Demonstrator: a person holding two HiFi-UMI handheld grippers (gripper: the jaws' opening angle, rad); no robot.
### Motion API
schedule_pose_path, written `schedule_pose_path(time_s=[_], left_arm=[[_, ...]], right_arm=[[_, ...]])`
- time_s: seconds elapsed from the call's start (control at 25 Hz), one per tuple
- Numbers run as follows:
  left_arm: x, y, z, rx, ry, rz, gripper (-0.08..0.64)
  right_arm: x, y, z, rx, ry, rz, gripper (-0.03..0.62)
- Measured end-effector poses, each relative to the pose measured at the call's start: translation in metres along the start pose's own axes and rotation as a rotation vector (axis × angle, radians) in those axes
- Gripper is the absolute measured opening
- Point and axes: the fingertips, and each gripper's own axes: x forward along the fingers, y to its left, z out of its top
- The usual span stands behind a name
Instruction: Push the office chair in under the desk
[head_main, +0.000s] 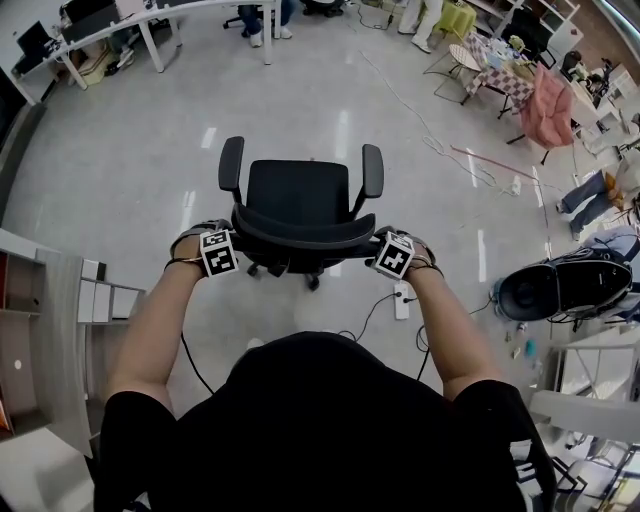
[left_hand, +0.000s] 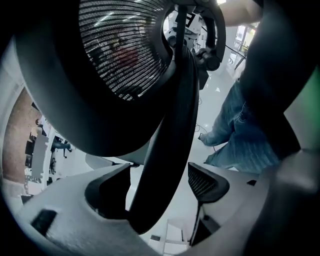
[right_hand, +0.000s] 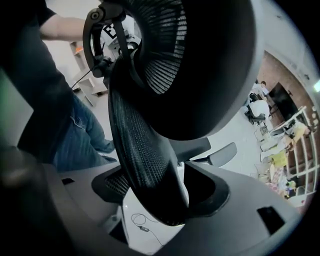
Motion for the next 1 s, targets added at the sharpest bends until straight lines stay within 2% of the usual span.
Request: schedule_pose_path(time_s=[0.24,0.36,0.44,0.56,0.76,1.0], left_arm=[[0.019,0.001,-0.006,0.051,0.053,-0.011,0.359],[0.02,0.004,-0.003,0.052,0.032,0.0,0.359],[0.019,0.005,-0.001,0.049,0.018,0.011,0.357],[0.02,0.006,0.0,0.057,0.005,0.038,0.34],[0.021,0.009,-0.001,0.088,0.019,0.054,0.286],[0.024,0.002,0.002,0.079,0.023,0.06,0.273]], right_arm=[[0.013,-0.001,-0.005,-0.06,0.054,0.012,0.299],[0.012,-0.002,-0.004,-0.091,0.044,0.007,0.294],[0.011,-0.001,-0.004,-0.126,0.047,-0.007,0.271],[0.011,-0.001,-0.005,-0.186,0.053,-0.05,0.199],[0.013,-0.005,-0.004,-0.196,0.035,-0.071,0.187],[0.014,-0.008,-0.008,-0.202,0.027,-0.085,0.189]])
